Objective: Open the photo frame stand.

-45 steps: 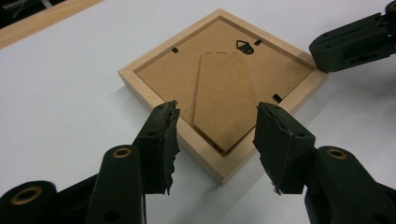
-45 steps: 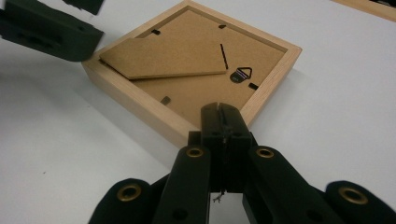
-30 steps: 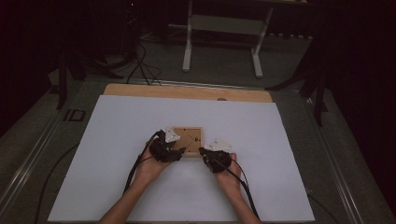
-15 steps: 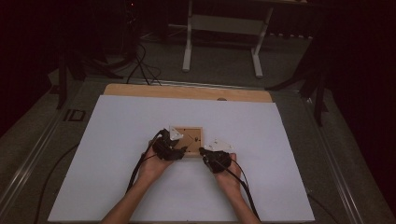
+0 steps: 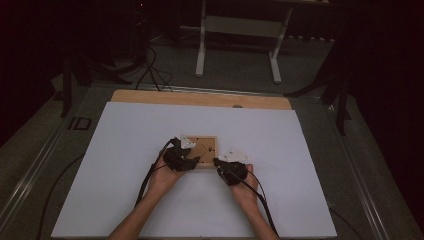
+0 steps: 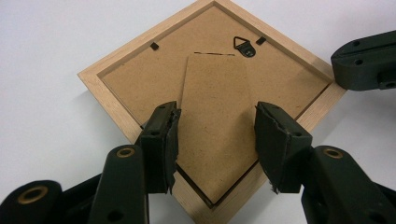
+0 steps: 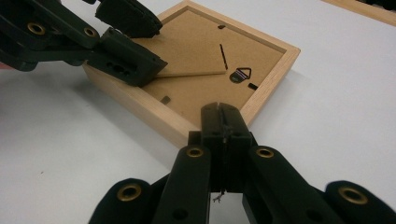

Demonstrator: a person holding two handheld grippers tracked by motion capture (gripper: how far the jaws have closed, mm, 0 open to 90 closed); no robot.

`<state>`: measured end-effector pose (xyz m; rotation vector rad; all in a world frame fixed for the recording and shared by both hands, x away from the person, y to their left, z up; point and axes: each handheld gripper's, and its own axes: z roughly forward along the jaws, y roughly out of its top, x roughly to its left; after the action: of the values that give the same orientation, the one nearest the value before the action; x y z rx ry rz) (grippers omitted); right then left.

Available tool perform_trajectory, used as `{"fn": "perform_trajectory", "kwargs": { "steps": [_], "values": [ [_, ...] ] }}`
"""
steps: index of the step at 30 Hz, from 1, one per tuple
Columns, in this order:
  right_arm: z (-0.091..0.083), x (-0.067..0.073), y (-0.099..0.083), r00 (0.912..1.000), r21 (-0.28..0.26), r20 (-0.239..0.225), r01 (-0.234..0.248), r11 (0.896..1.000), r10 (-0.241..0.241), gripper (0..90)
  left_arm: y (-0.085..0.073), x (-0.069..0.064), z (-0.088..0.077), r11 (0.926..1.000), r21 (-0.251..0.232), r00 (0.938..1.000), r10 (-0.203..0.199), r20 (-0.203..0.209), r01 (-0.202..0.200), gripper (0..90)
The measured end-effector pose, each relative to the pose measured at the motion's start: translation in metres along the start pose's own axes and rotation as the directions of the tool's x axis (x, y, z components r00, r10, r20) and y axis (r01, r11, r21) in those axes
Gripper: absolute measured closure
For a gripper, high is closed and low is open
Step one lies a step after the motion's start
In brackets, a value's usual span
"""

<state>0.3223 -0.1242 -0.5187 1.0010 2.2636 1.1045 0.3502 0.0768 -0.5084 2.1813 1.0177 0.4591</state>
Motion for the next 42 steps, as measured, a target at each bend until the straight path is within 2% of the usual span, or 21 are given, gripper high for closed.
{"fn": "perform_trajectory", "kwargs": {
  "steps": [21,30,42],
  "values": [
    [0.000,0.000,0.000,1.0000,-0.001,-0.001,0.002,1.000,-0.002,90.0,0.018,0.000,-0.007,0.9986,0.048,0.9997,0.024,-0.007,-0.024,51.2],
    [0.000,0.000,0.000,1.0000,-0.002,0.000,0.002,1.000,-0.002,90.0,0.027,-0.001,-0.012,0.9996,0.019,0.9996,0.024,-0.012,-0.023,51.1],
    [0.000,0.000,0.000,1.0000,-0.002,-0.001,0.001,1.000,-0.001,90.0,0.029,-0.001,-0.012,0.9994,0.032,0.9998,0.017,-0.009,-0.017,51.0]
  ]
}}
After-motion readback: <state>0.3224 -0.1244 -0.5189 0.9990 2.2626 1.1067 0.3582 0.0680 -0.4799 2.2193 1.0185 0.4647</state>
